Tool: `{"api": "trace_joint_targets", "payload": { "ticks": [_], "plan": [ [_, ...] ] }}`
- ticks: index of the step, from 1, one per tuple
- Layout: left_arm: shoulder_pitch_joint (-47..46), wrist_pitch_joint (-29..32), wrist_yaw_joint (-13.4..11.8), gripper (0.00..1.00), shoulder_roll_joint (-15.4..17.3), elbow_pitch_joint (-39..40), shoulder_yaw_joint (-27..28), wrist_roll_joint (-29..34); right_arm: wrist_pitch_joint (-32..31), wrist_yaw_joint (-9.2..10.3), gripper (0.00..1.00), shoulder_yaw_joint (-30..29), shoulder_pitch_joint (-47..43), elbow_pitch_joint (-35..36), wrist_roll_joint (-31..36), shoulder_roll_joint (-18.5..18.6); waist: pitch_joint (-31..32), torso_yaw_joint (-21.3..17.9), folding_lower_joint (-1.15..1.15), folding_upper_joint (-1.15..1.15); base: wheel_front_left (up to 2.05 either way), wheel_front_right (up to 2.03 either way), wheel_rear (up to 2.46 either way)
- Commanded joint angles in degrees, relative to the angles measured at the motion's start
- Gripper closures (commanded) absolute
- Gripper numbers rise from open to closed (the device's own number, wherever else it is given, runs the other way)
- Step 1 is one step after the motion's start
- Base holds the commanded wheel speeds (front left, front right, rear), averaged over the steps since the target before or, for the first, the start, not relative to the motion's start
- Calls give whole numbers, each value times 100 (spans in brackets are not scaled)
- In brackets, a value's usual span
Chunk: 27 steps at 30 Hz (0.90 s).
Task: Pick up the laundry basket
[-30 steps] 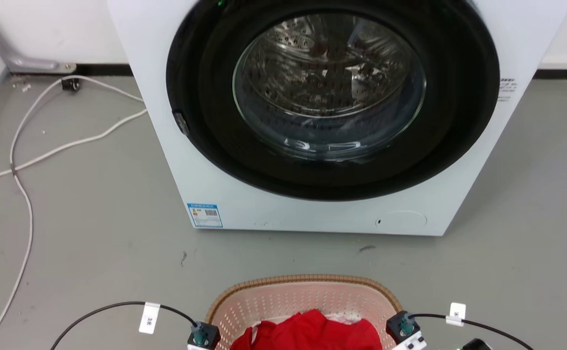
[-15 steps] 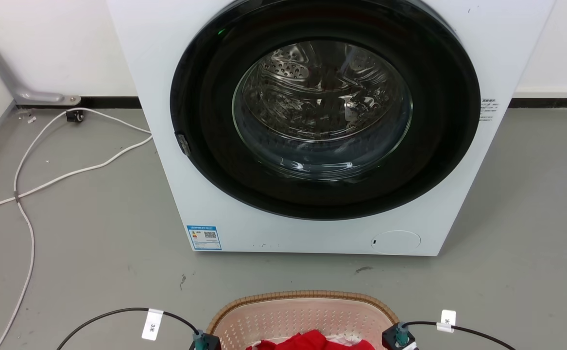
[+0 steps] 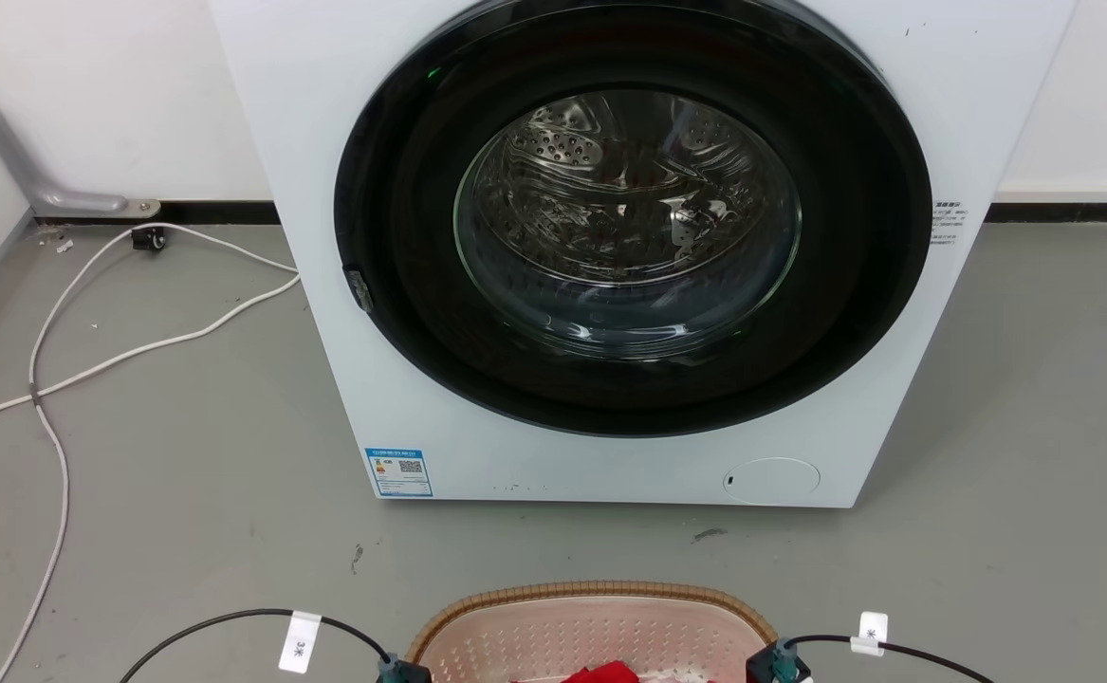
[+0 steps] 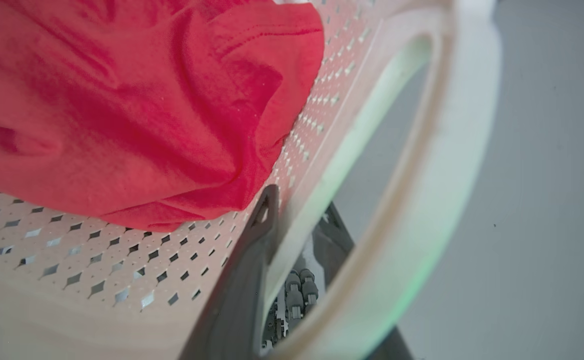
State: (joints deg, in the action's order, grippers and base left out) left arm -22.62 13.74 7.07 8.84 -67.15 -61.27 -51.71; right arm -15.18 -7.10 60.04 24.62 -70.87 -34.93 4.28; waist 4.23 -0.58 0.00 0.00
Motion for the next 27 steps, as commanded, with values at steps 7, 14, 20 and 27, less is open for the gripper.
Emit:
{"api": "trace_joint_targets", "payload": {
  "ticks": [7,14,20,27],
  "plan": [
    [-114,-94,66,100,-89,49,-184,-142,6,-70,100,280,40,89,-212,-78,-3,2,0,0,0,0,0],
    [-154,-151,66,100,-73,26,-334,-288,108,-70,100,485,110,82,-399,-62,-10,-10,0,0,0,0,0],
    [-191,-219,66,100,-70,7,-458,-388,193,-70,100,636,153,42,-532,-65,-16,-12,0,0,0,0,0],
    [-225,-270,66,100,-83,-41,-587,-512,295,-70,100,774,208,-14,-665,-78,-21,-2,0,0,0,0,0]
  ]
}}
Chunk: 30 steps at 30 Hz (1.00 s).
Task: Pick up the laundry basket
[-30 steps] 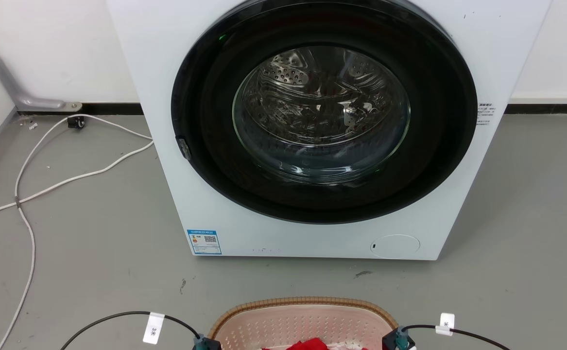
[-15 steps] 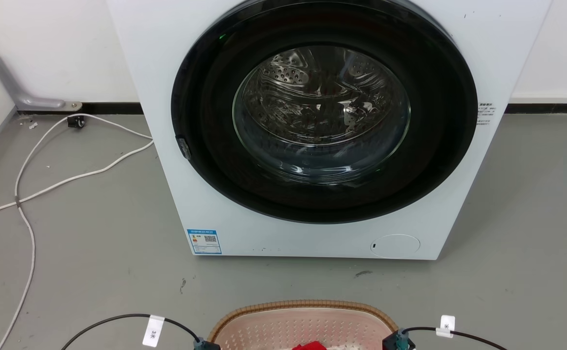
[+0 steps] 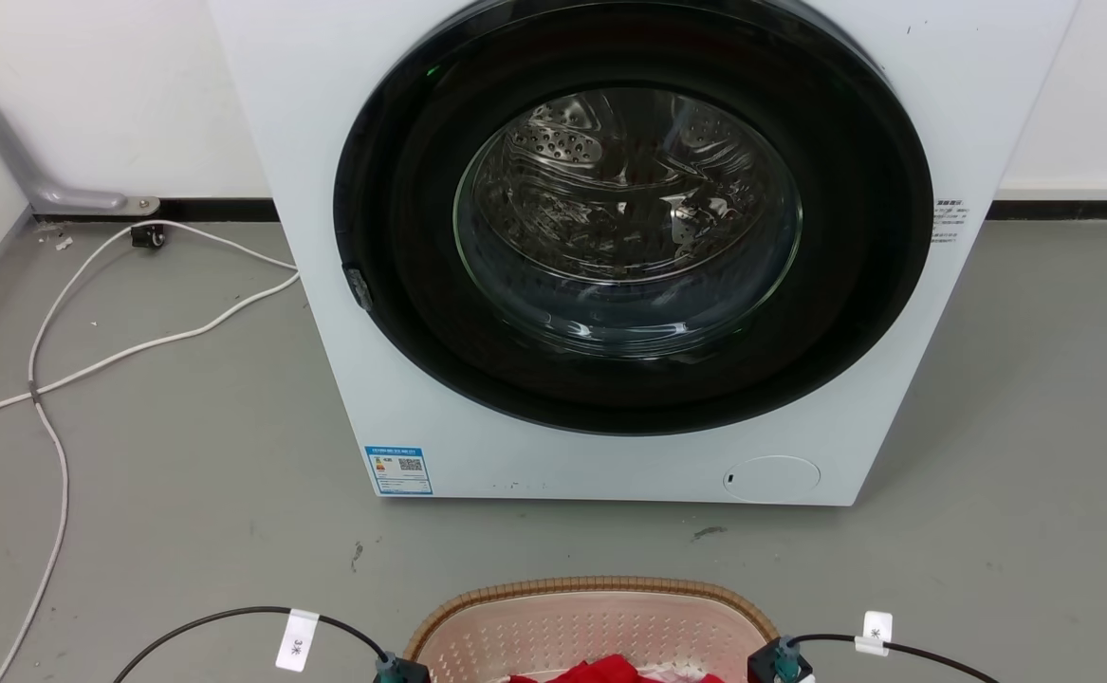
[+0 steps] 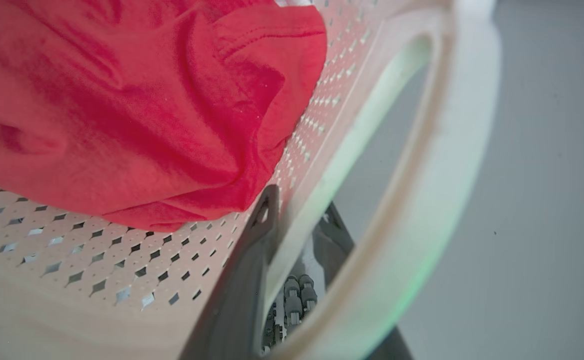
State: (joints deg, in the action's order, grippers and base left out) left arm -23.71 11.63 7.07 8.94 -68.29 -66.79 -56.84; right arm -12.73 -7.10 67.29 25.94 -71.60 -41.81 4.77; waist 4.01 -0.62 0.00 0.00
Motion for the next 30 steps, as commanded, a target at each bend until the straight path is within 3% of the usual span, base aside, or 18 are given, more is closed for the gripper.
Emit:
{"api": "trace_joint_targets", "payload": {
  "ticks": [1,30],
  "plan": [
    [-121,-62,66,100,-95,66,-52,-13,58,-70,100,69,86,52,5,-130,-2,4,0,0,0,0,0],
    [-193,-156,67,100,-100,15,-408,-398,188,-69,100,395,180,-87,-295,-179,-21,-3,0,0,0,0,0]
  ]
}}
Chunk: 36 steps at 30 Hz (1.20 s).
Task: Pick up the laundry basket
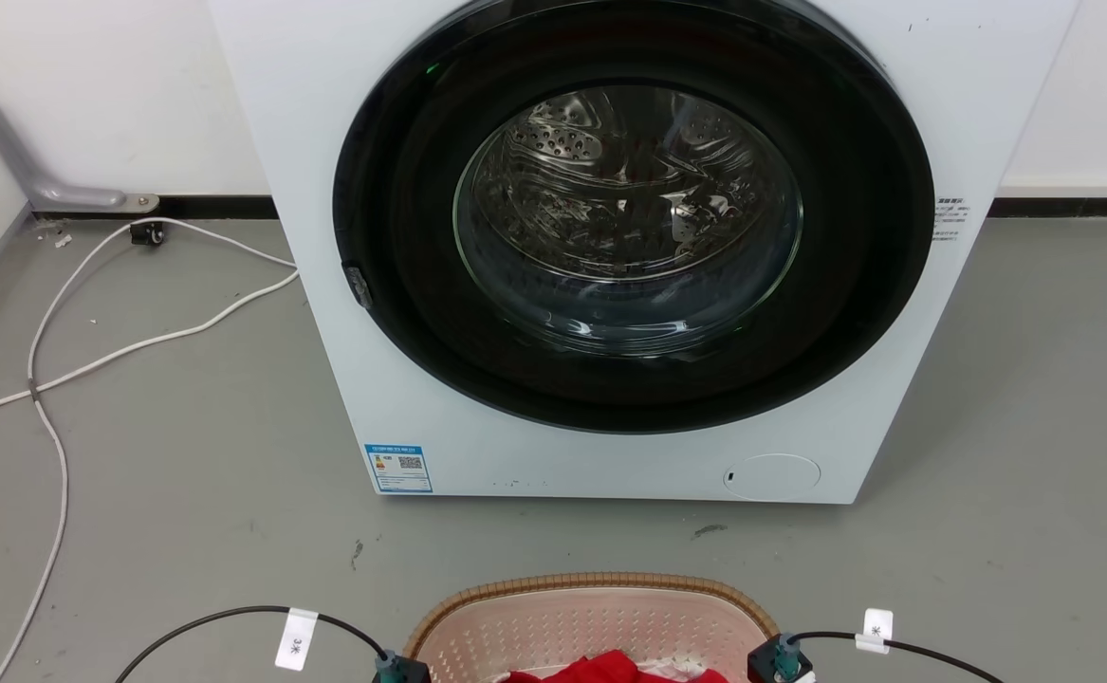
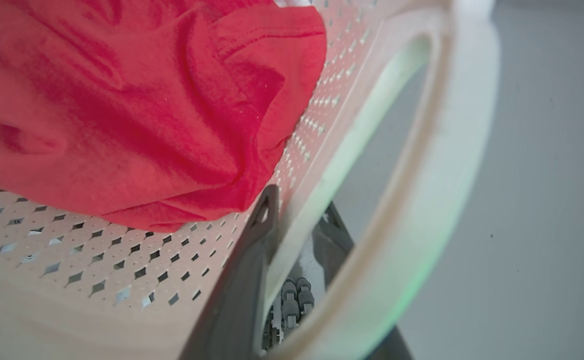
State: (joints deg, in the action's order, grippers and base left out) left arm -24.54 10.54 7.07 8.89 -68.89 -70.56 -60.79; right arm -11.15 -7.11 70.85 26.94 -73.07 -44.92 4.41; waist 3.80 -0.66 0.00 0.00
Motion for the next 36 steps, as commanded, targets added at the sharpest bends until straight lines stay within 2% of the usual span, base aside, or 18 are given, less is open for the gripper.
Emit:
{"api": "trace_joint_targets", "payload": {
  "ticks": [1,36],
  "plan": [
    [-113,-51,67,100,-95,73,-40,-16,33,-68,100,48,83,57,5,-145,0,2,0,0,0,0,0],
    [-106,-134,67,100,-95,35,-229,-171,119,-69,100,213,86,17,-120,-175,19,14,0,0,0,0,0]
  ]
}}
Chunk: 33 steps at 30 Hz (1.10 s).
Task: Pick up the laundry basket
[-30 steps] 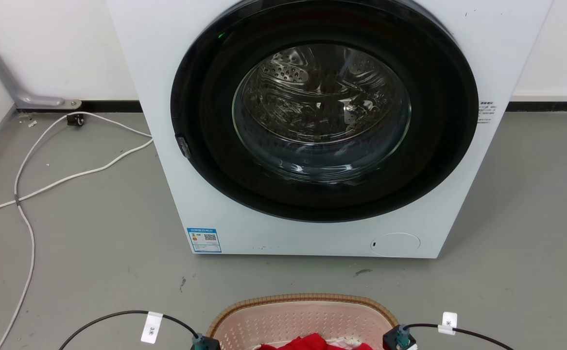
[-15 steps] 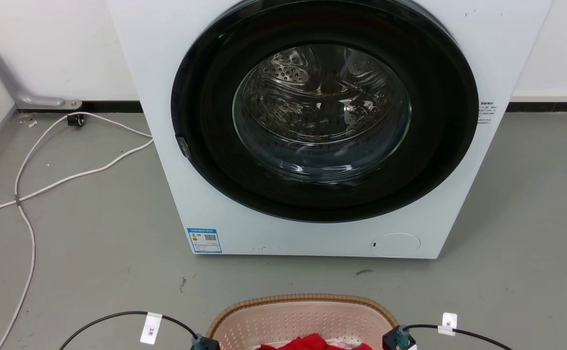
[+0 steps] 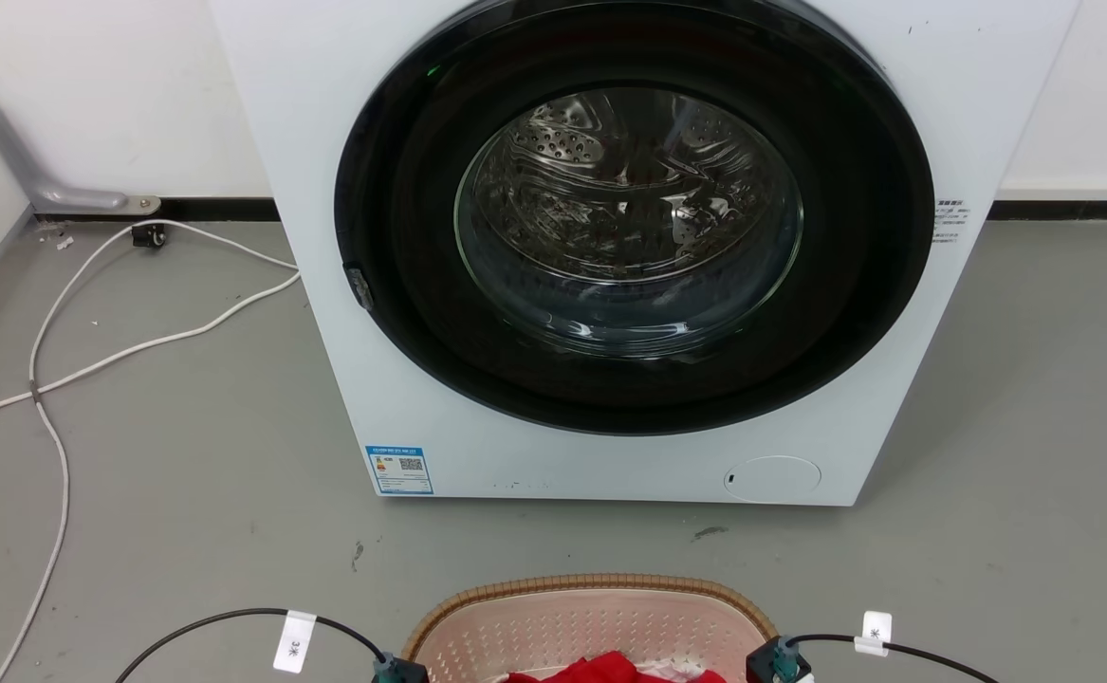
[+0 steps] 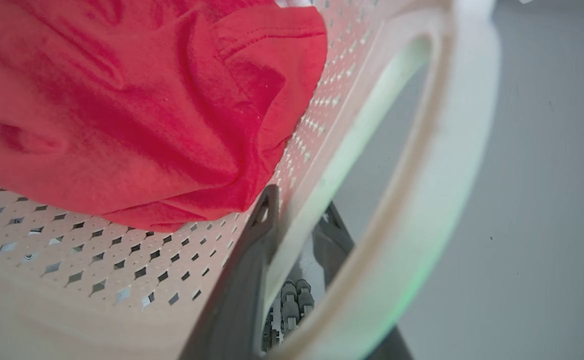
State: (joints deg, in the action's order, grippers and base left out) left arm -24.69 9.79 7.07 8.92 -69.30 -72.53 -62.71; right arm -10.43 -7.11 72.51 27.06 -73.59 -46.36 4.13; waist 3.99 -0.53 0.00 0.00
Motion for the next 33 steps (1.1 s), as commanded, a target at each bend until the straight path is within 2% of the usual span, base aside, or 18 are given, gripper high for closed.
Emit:
{"api": "trace_joint_targets", "payload": {
  "ticks": [1,33],
  "plan": [
    [-89,-62,67,100,-100,74,-33,15,46,-69,100,49,74,68,19,-147,-1,1,0,0,0,0,0],
    [-98,-92,68,100,-124,62,-75,-69,69,-69,100,94,42,48,-16,-158,-24,8,0,0,0,0,0]
  ]
}}
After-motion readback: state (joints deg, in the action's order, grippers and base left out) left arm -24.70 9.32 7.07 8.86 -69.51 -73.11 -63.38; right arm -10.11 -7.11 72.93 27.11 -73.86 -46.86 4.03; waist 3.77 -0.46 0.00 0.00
